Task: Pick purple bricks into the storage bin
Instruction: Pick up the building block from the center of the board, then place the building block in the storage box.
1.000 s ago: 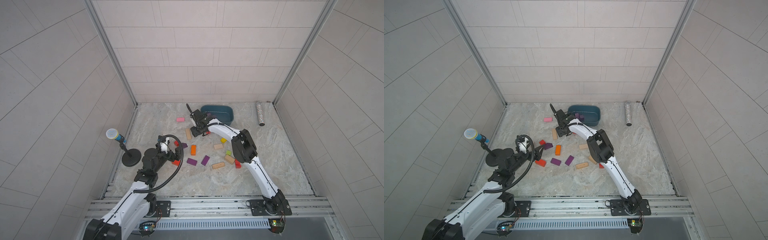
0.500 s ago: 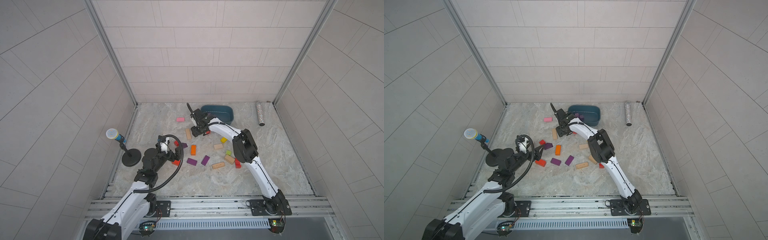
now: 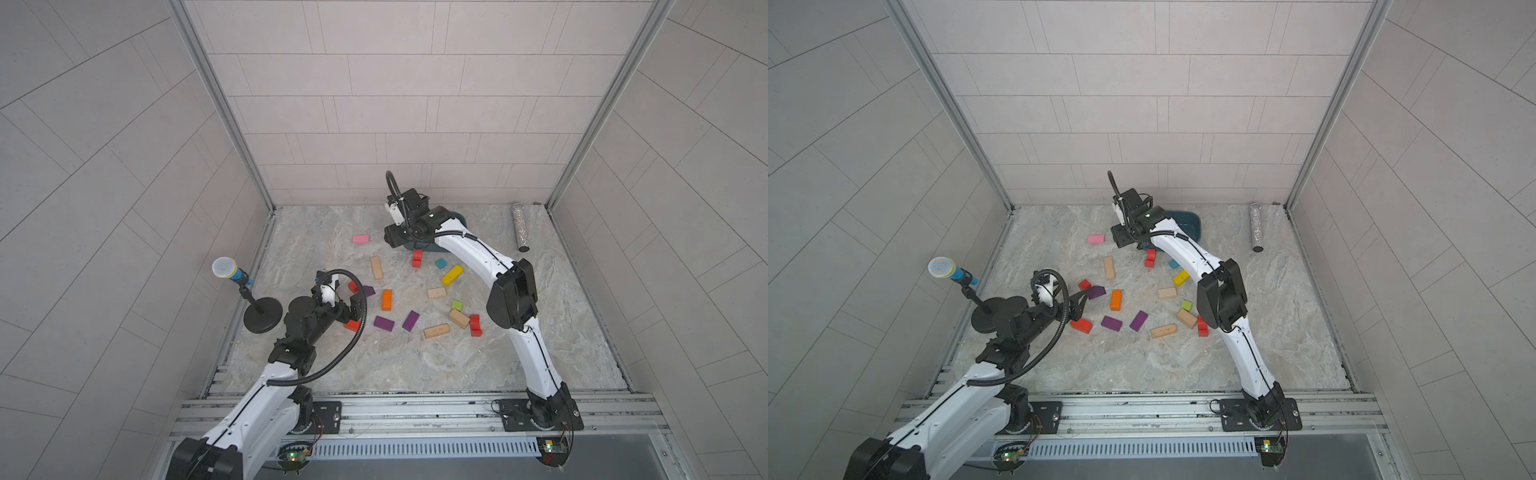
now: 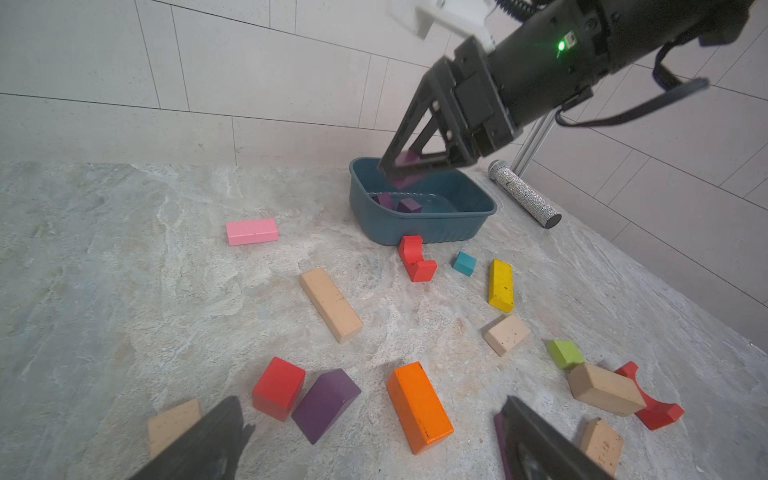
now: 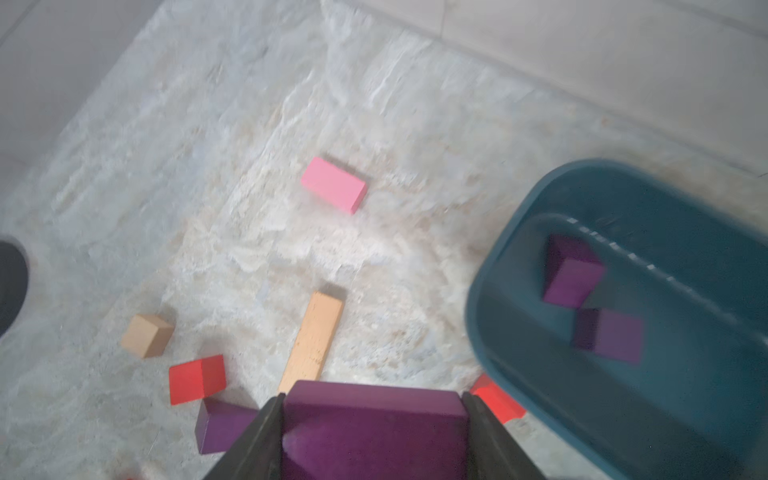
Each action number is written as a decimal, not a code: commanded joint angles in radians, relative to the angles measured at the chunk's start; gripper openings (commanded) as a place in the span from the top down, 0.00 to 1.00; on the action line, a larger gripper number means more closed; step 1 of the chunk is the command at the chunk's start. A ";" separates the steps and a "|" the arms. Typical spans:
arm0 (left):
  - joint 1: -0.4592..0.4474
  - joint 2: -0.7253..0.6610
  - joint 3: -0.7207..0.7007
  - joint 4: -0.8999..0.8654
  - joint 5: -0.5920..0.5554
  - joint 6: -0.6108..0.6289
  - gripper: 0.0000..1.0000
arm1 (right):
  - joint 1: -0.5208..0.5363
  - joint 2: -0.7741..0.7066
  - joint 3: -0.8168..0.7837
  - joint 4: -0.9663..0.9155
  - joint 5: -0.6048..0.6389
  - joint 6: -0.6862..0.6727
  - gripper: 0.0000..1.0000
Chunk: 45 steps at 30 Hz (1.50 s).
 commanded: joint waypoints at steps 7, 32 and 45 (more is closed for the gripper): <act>-0.003 0.002 0.022 0.023 0.012 0.009 0.00 | -0.204 0.105 0.143 -0.061 -0.008 -0.014 0.61; -0.004 0.017 0.021 0.029 0.008 0.016 0.00 | -0.297 0.365 0.281 -0.094 0.023 -0.010 0.52; -0.004 0.011 0.018 0.029 0.009 0.016 0.00 | -0.296 0.361 0.312 -0.111 0.030 -0.007 0.27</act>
